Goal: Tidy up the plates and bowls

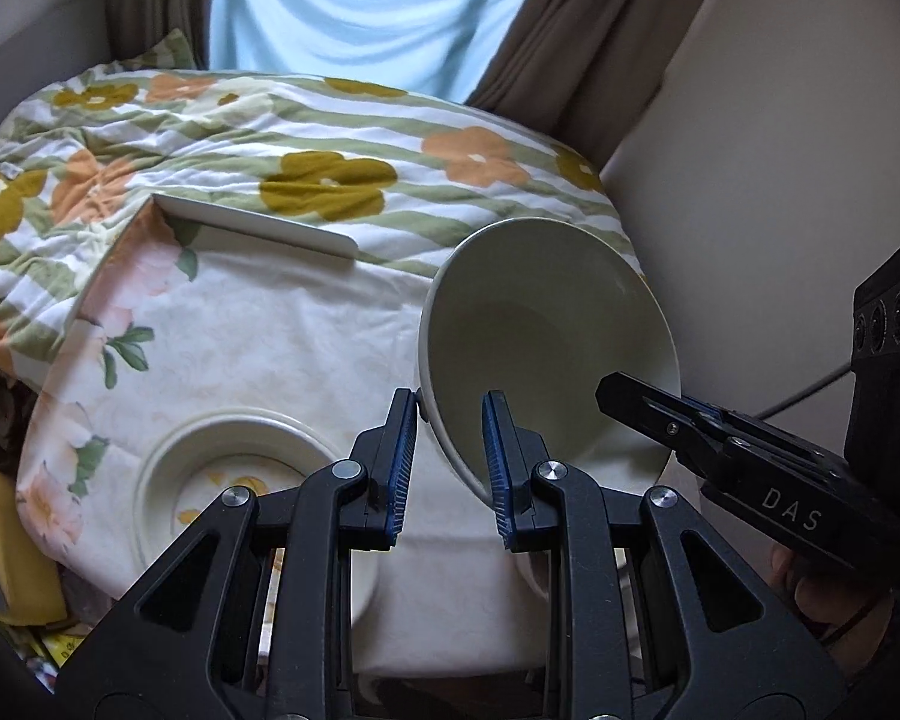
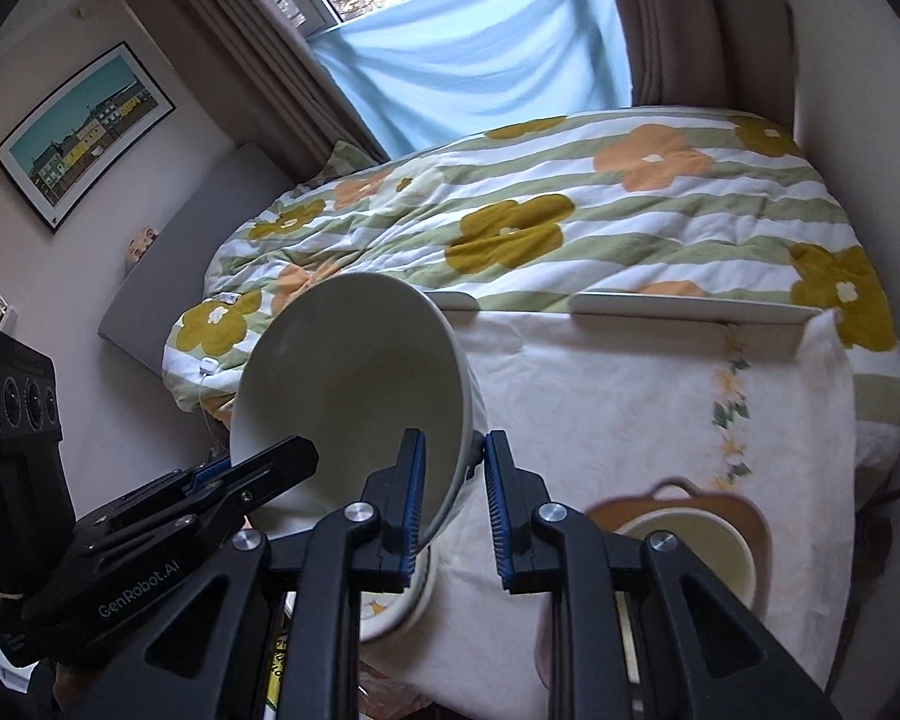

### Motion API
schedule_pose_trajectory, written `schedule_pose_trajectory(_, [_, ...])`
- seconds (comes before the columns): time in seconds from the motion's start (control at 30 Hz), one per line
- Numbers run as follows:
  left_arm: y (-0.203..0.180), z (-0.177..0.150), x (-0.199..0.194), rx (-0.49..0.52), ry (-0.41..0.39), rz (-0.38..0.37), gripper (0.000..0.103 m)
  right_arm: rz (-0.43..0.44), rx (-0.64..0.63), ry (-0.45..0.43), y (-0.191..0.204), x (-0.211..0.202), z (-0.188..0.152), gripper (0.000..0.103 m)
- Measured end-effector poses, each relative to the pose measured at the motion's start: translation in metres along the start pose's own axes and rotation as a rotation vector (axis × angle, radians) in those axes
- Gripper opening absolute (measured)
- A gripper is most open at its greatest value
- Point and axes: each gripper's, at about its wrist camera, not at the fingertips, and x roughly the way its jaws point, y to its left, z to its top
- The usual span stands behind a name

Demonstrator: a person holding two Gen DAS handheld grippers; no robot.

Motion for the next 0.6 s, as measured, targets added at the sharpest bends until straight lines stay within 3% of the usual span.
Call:
schedule_pose_trajectory(0.3, [-0.064, -0.047, 0.046, 0.113, 0.153, -0.067, 0.020, -0.113, 0.130, 0.011, -0.057, -0.023, -0.048, 0.018])
schedule_pose_trajectory(0.6, [-0.094, -0.071, 0.090, 0.187, 0.291, -0.077, 0.020, -0.186, 0.214, 0.054, -0.098, -0.020, -0.079, 0.018])
